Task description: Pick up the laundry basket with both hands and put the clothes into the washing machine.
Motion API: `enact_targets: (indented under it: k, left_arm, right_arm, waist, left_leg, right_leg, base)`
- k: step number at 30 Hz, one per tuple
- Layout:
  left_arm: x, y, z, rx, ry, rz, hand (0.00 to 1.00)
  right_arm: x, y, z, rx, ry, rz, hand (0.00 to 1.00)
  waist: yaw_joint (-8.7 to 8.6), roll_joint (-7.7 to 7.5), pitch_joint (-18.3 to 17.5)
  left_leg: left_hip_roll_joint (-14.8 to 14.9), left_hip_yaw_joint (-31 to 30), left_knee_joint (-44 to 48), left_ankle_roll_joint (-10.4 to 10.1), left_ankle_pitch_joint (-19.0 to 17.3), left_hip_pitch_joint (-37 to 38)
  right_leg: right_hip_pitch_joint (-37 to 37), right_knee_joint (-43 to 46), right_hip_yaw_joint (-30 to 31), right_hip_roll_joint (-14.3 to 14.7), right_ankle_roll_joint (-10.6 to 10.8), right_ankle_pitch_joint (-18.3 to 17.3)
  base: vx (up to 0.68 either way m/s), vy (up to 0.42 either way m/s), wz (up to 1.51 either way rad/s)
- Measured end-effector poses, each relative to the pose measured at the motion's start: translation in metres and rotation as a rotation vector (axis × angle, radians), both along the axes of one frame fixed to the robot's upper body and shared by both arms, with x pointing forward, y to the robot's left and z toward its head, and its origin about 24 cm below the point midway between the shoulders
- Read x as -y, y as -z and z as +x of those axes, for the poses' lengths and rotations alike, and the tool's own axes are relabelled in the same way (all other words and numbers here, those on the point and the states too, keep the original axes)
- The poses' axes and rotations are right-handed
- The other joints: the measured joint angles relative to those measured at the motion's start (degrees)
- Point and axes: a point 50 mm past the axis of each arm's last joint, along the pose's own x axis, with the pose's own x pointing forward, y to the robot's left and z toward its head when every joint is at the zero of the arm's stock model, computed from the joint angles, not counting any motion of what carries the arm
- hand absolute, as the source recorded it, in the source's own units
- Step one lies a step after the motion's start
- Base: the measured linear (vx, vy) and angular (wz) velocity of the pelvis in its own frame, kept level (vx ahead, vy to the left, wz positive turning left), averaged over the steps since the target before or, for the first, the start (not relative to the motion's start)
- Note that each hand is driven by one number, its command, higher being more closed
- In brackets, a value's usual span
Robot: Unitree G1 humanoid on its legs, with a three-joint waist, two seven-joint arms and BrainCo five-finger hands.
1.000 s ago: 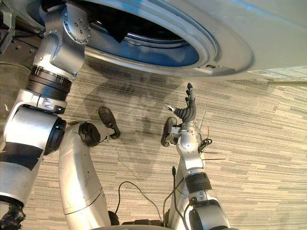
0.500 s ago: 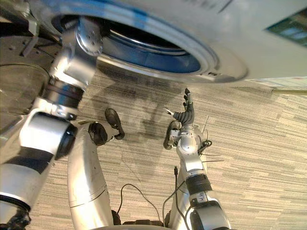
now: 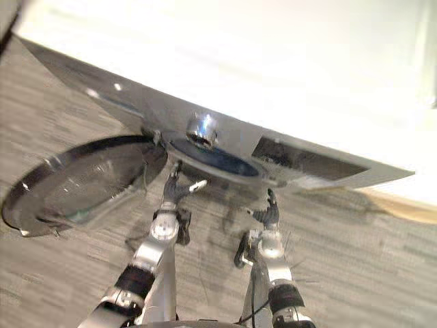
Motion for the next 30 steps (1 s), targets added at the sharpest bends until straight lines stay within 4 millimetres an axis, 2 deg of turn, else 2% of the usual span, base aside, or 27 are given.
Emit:
enact_targets:
  k: [1, 2, 4, 5, 8, 10, 11, 13, 15, 18, 19, 20, 21, 22, 24, 25, 26, 27, 28, 29, 30]
  left_arm:
    - [-0.008, 0.016, -0.014, -0.070, -0.022, -0.006, 0.00]
    - [-0.012, 0.024, -0.020, -0.105, -0.036, -0.004, 0.00]
    - [-0.029, 0.055, -0.049, -0.270, -0.083, 0.006, 0.00]
    - [-0.034, 0.064, -0.058, -0.321, -0.089, 0.017, 0.00]
    - [-0.055, 0.080, -0.080, -0.425, -0.125, 0.048, 0.00]
    - [-0.066, 0.084, -0.093, -0.462, -0.127, 0.079, 0.00]
    - [-0.068, 0.087, -0.099, -0.484, -0.114, 0.083, 0.00]
    - [-0.071, 0.092, -0.106, -0.517, -0.100, 0.110, 0.00]
    - [-0.069, 0.094, -0.108, -0.538, -0.075, 0.130, 0.00]
    - [-0.059, 0.090, -0.090, -0.500, -0.007, 0.155, 0.00]
    - [-0.056, 0.086, -0.079, -0.469, -0.001, 0.154, 0.00]
    - [-0.055, 0.084, -0.075, -0.457, 0.001, 0.153, 0.00]
    - [-0.055, 0.081, -0.068, -0.433, -0.007, 0.147, 0.00]
    - [-0.059, 0.077, -0.065, -0.410, -0.023, 0.147, 0.00]
    - [-0.064, 0.077, -0.068, -0.410, -0.051, 0.147, 0.00]
    - [-0.070, 0.075, -0.068, -0.396, -0.089, 0.143, 0.00]
    - [-0.068, 0.075, -0.069, -0.394, -0.103, 0.132, 0.00]
    - [-0.062, 0.077, -0.075, -0.402, -0.119, 0.111, 0.00]
    - [-0.061, 0.075, -0.075, -0.389, -0.124, 0.105, 0.00]
    - [-0.060, 0.073, -0.070, -0.372, -0.123, 0.103, 0.00]
    - [-0.056, 0.069, -0.062, -0.352, -0.121, 0.096, 0.00]
  right_arm:
    - [0.002, 0.009, -0.010, -0.044, 0.001, 0.006, 0.00]
    - [0.004, 0.014, -0.016, -0.072, 0.010, 0.010, 0.00]
    - [0.008, 0.031, -0.031, -0.166, 0.003, 0.010, 0.00]
    - [0.009, 0.037, -0.036, -0.203, 0.000, 0.008, 0.00]
    - [0.019, 0.040, -0.036, -0.241, -0.013, -0.007, 0.00]
    - [0.030, 0.027, -0.023, -0.170, -0.040, -0.018, 0.00]
    - [0.035, 0.027, -0.023, -0.176, -0.032, -0.030, 0.00]
    - [0.036, 0.025, -0.021, -0.160, -0.048, -0.047, 0.00]
    - [0.025, 0.022, -0.013, -0.134, -0.087, -0.051, 0.00]
    - [-0.001, 0.015, 0.004, -0.098, -0.166, -0.053, 0.00]
    - [-0.010, 0.011, 0.011, -0.075, -0.202, -0.061, 0.00]
    - [-0.015, 0.009, 0.014, -0.064, -0.217, -0.062, 0.00]
    - [-0.020, 0.004, 0.019, -0.042, -0.240, -0.074, 0.00]
    - [-0.029, 0.001, 0.021, -0.024, -0.272, -0.075, 0.00]
    - [-0.042, -0.002, 0.023, 0.001, -0.333, -0.087, 0.00]
    - [-0.046, -0.009, 0.032, 0.028, -0.363, -0.104, 0.00]
    - [-0.045, -0.012, 0.037, 0.042, -0.370, -0.117, 0.00]
    - [-0.045, -0.017, 0.044, 0.056, -0.388, -0.146, 0.00]
    - [-0.047, -0.023, 0.053, 0.079, -0.397, -0.160, 0.00]
    - [-0.047, -0.027, 0.058, 0.092, -0.396, -0.167, 0.00]
    - [-0.046, -0.036, 0.068, 0.124, -0.405, -0.191, 0.00]
  waist:
    - [0.04, 0.01, -1.9]
    - [0.00, -0.08, -2.7]
    - [-0.23, 0.28, -5.9]
    - [-0.22, 0.31, -6.5]
    - [-0.22, 0.44, -6.7]
    - [-0.20, 0.38, -6.8]
    - [-0.10, 0.38, -6.8]
    - [-0.15, 0.70, -7.1]
    - [-0.38, 0.78, -7.2]
    - [-0.32, 0.09, -6.4]
    - [-0.43, -0.72, -4.8]
    - [-0.52, -0.77, -4.2]
    - [-0.39, -0.78, -3.6]
    - [-0.34, -1.57, -3.2]
    - [0.33, -3.01, -3.6]
    - [1.09, -2.97, -3.2]
    - [1.81, -2.55, -2.8]
    - [3.51, 0.19, -3.5]
    - [4.40, -0.59, -3.0]
    - [4.70, -1.14, -2.8]
    - [4.78, 0.76, -1.4]
  left_leg:
    - [-0.2, 0.6, -4.0, -0.2, 1.0, 3.6]
    - [-0.5, 0.9, -6.2, -0.4, 1.6, 5.3]
    - [-1.8, 1.5, -16.3, -0.2, 5.7, 11.8]
    - [-2.1, 2.3, -19.8, -0.3, 7.3, 14.1]
    - [-2.9, 3.8, -27.1, -0.1, 10.2, 20.7]
    - [-3.8, 5.4, -29.2, 0.0, 10.2, 24.5]
    - [-4.1, 6.7, -30.8, 0.1, 10.3, 27.2]
    - [-4.5, 8.0, -33.2, 0.1, 11.0, 29.4]
    - [-4.5, 9.4, -34.8, 0.6, 11.8, 29.6]
    - [-4.5, 11.4, -33.4, 1.2, 12.0, 27.2]
    - [-5.0, 11.3, -31.3, 2.0, 11.4, 26.7]
    - [-5.0, 11.0, -29.9, 3.0, 10.6, 26.1]
    - [-4.2, 11.7, -28.7, 4.4, 9.4, 24.9]
    - [-5.0, 11.3, -26.5, 4.6, 9.7, 23.8]
    - [-5.6, 10.5, -22.3, 5.5, 9.1, 21.3]
    - [-5.8, 10.8, -19.8, 5.4, 8.7, 19.3]
    - [-5.3, 10.5, -19.7, 5.4, 8.7, 18.4]
    - [-3.5, 11.2, -22.9, 5.1, 10.5, 18.0]
    - [-3.7, 13.2, -23.6, 6.5, 12.8, 17.0]
    - [-3.7, 13.9, -23.2, 6.7, 13.2, 15.8]
    - [-2.0, 13.8, -21.1, 6.7, 13.6, 12.9]
  right_leg:
    - [3.4, -4.4, -0.6, 0.8, 0.3, 1.6]
    - [5.0, -6.7, -0.7, 1.1, 0.7, 2.3]
    - [10.8, -16.4, -1.2, 2.6, 1.2, 6.3]
    - [12.6, -19.8, -1.1, 3.2, 1.4, 8.0]
    - [18.5, -27.4, -0.8, 4.5, 2.0, 11.6]
    - [21.4, -29.6, 0.4, 4.6, 2.6, 12.5]
    - [22.7, -30.4, 1.5, 4.6, 3.0, 12.8]
    - [23.0, -31.5, 2.8, 4.9, 3.0, 14.3]
    - [21.7, -31.7, 4.7, 5.3, 2.8, 15.7]
    - [16.4, -27.8, 6.3, 4.7, 2.6, 17.6]
    - [14.2, -23.8, 5.9, 3.4, 2.5, 17.7]
    - [14.2, -24.2, 5.6, 3.2, 2.4, 18.1]
    - [13.7, -17.9, 4.5, 2.1, 2.2, 13.9]
    - [12.2, -3.8, 3.6, 0.2, 2.7, 9.8]
    - [14.1, 4.9, 2.9, -0.4, 3.9, 9.6]
    - [14.3, 2.3, 3.0, 0.2, 5.4, 8.3]
    - [14.1, -0.1, 3.1, 1.6, 5.5, 8.3]
    - [17.2, -8.5, 3.4, 5.0, 5.6, 6.4]
    - [18.7, -9.1, 3.2, 4.5, 3.7, 4.6]
    - [19.9, -13.1, 3.0, 5.0, 2.6, 3.1]
    - [21.9, -22.4, 2.4, 7.7, 0.4, 3.1]
  base:
    - [0.13, -0.009, 0.01]
    - [0.14, 0.008, 0.00]
    - [0.18, 0.040, -0.04]
    - [0.18, 0.043, -0.14]
    - [0.15, 0.031, -0.15]
    - [0.10, 0.048, -0.32]
    - [0.06, 0.055, -0.40]
    - [0.01, 0.056, -0.52]
    - [-0.03, 0.067, -0.56]
    - [-0.12, 0.071, -0.42]
    - [-0.14, 0.061, -0.16]
    - [-0.19, 0.031, -0.09]
    - [-0.21, 0.009, 0.19]
    - [-0.19, -0.012, 0.28]
    - [-0.17, -0.011, 0.26]
    - [-0.22, 0.021, -0.15]
    - [-0.30, 0.056, -0.66]
    - [-0.25, 0.027, -0.80]
    - [-0.26, -0.021, -0.69]
    - [-0.28, -0.102, -0.48]
    - [-0.34, -0.079, -0.35]
